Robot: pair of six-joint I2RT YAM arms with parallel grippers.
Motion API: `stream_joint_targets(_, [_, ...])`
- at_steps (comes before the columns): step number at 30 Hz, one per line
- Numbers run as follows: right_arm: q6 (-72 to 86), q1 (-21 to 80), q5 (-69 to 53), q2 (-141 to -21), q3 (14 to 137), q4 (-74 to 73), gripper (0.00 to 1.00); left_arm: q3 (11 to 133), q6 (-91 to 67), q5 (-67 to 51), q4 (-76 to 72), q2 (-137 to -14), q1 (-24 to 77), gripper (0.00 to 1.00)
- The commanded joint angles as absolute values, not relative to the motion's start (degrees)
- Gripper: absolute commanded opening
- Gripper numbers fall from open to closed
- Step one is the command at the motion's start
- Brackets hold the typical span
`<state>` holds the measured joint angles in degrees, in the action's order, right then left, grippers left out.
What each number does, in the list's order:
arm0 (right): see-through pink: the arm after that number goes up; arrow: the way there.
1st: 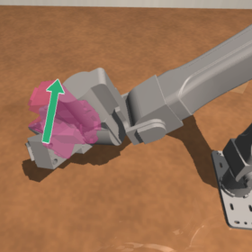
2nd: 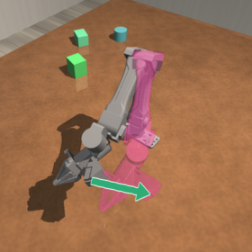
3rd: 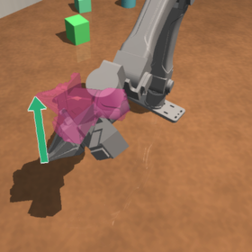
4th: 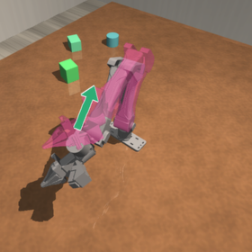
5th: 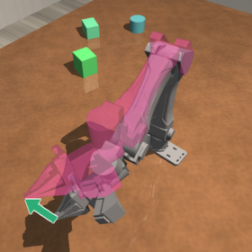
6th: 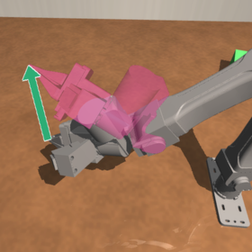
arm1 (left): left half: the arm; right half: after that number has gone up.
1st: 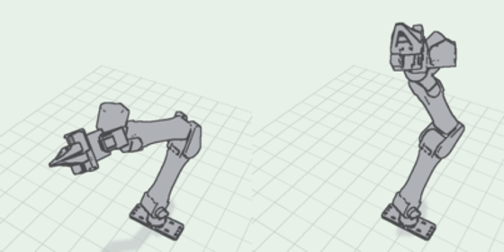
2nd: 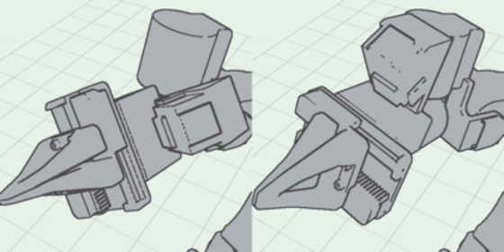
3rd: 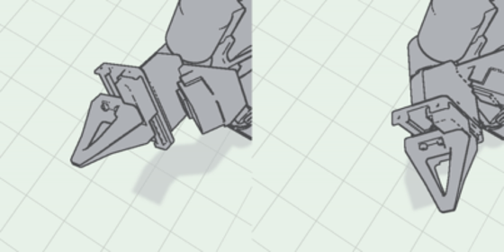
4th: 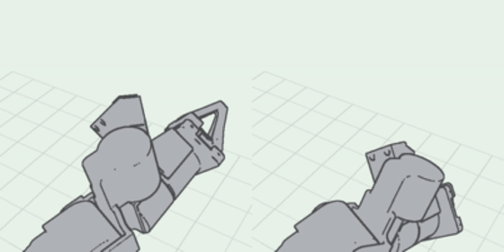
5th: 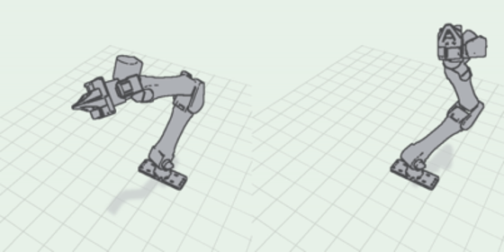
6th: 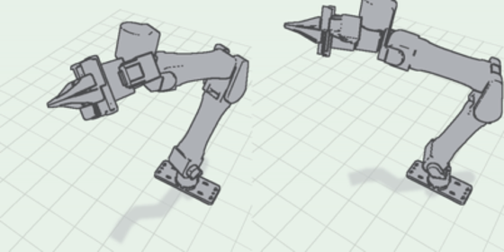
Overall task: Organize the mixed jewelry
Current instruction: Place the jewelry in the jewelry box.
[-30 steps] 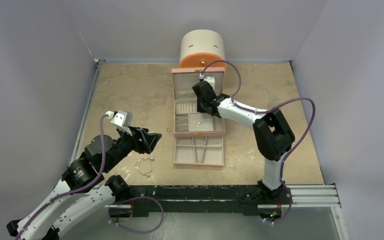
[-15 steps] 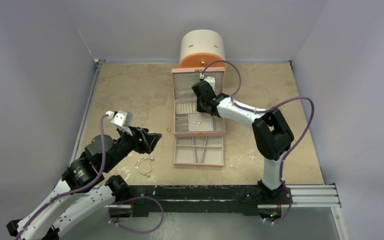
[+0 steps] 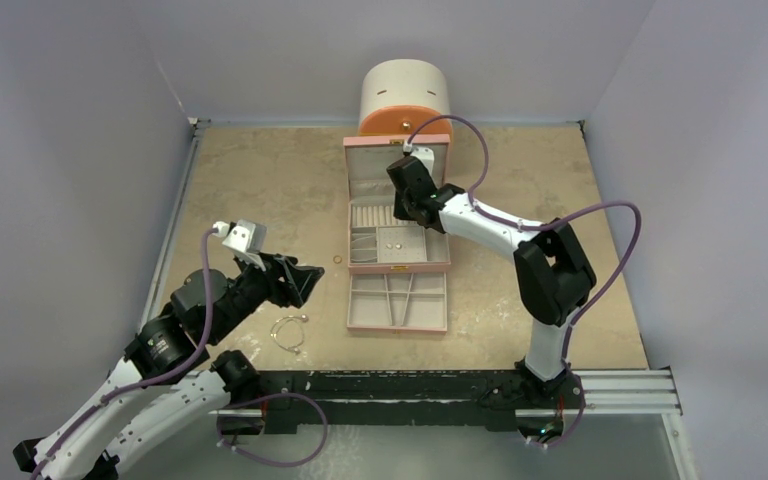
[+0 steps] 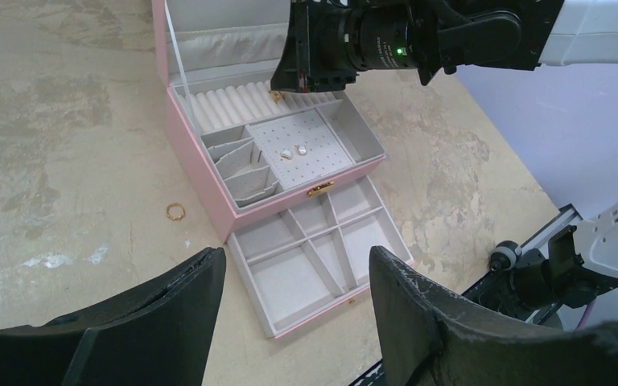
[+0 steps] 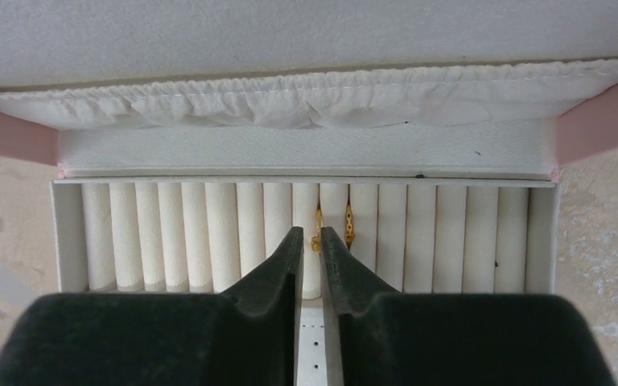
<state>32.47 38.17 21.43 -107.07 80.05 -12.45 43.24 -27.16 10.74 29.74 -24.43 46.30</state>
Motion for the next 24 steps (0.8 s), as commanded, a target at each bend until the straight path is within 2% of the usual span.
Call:
stream_joint_targets(1, [33.56, 37.86, 21.63, -104.95, 81.51, -11.78, 0.11, 43.47, -26.01, 11.07, 28.28, -24.59, 46.41, 0.65])
stream_joint_targets(4, [33.80, 37.85, 21.19, -105.44, 81.56, -12.01, 0.02, 43.42, -26.01, 11.12, 28.29, -24.65, 46.38, 0.65])
stream_joint_targets(6, [34.06, 37.92, 21.10, -105.64, 81.41, -12.17, 0.00, 43.42, -26.02, 11.07, 28.28, -24.68, 46.39, 0.65])
stream_joint_targets(24, [35.35, 37.80, 21.42, -107.92, 79.40, -12.03, 0.00, 43.42, -26.02, 11.19, 28.34, -24.87, 46.35, 0.65])
